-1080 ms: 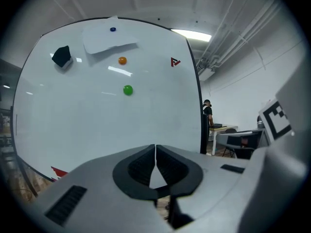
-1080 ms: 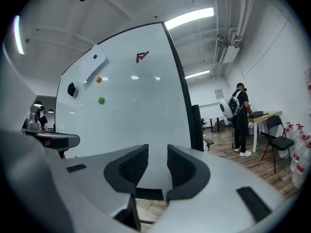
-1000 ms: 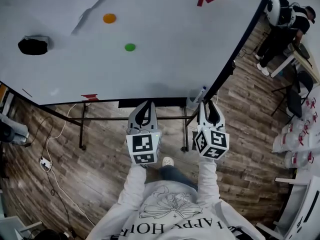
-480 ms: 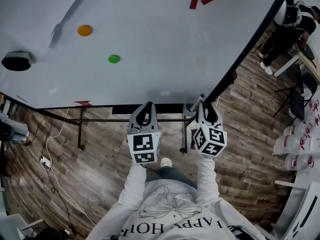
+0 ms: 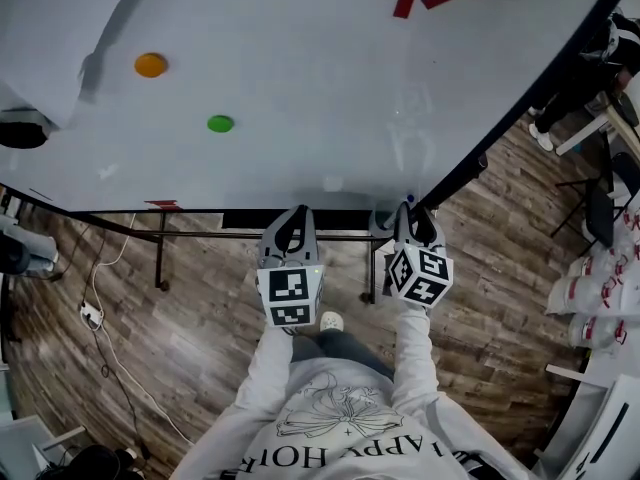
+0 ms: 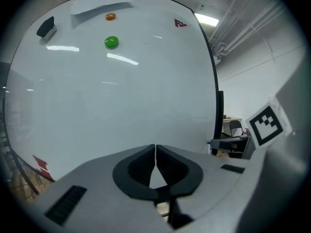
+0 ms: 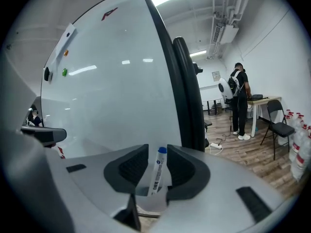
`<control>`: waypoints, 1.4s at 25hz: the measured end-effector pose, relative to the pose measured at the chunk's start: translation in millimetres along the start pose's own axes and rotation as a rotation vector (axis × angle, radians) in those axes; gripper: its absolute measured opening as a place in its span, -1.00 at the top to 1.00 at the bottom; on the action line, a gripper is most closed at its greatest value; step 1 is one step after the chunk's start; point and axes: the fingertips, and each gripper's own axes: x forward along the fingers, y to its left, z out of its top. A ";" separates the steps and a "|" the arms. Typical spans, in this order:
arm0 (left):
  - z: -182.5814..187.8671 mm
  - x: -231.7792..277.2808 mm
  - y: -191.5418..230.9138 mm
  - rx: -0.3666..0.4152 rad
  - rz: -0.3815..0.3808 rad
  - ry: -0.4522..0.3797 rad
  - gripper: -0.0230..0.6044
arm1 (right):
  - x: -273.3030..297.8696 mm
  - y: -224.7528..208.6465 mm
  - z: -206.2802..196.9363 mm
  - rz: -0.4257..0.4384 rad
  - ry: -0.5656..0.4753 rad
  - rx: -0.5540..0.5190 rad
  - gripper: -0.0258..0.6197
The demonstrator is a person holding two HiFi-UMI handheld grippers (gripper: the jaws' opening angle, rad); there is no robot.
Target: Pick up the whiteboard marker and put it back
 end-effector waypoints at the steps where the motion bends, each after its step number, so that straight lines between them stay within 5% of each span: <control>1: -1.1 1.2 0.6 0.000 0.001 0.003 0.89 | 2.5 -0.8 -2.2 0.000 0.006 0.000 0.60; 21: -14.2 2.8 8.2 -0.015 0.013 0.029 0.89 | 22.1 -6.6 -21.3 -0.006 0.030 0.047 0.68; 35: 12.6 -16.1 10.0 -0.017 0.020 -0.037 0.89 | -15.1 7.9 31.0 0.027 -0.082 0.054 0.71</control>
